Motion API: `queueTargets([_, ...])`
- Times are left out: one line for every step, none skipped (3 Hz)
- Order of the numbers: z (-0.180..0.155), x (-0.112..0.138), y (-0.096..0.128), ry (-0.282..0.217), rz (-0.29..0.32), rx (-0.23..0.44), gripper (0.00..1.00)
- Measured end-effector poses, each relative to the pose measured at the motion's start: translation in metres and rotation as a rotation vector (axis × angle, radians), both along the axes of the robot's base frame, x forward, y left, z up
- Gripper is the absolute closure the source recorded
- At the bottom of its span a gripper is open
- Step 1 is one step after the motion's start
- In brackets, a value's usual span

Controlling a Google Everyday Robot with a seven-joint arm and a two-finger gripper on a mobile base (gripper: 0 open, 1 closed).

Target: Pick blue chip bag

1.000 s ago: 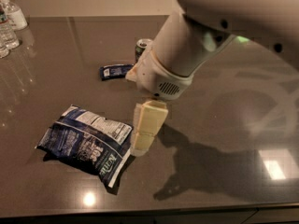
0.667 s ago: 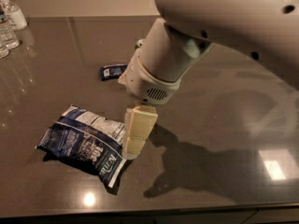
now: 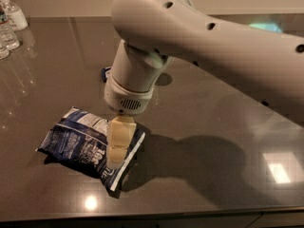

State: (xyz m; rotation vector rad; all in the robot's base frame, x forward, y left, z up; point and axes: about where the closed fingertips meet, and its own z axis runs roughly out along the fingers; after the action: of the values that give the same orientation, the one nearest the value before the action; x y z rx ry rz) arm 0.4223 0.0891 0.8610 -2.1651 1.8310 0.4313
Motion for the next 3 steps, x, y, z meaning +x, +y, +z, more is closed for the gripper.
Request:
queueTargets([-0.008, -0.002, 0.008, 0.028, 0.010, -0.017, 0.00])
queueTargets([-0.012, -0.011, 0.017, 0.074, 0.028, -0.023, 0.00])
queueTargets([-0.014, -0.014, 0.022, 0.096, 0.026, -0.033, 0.16])
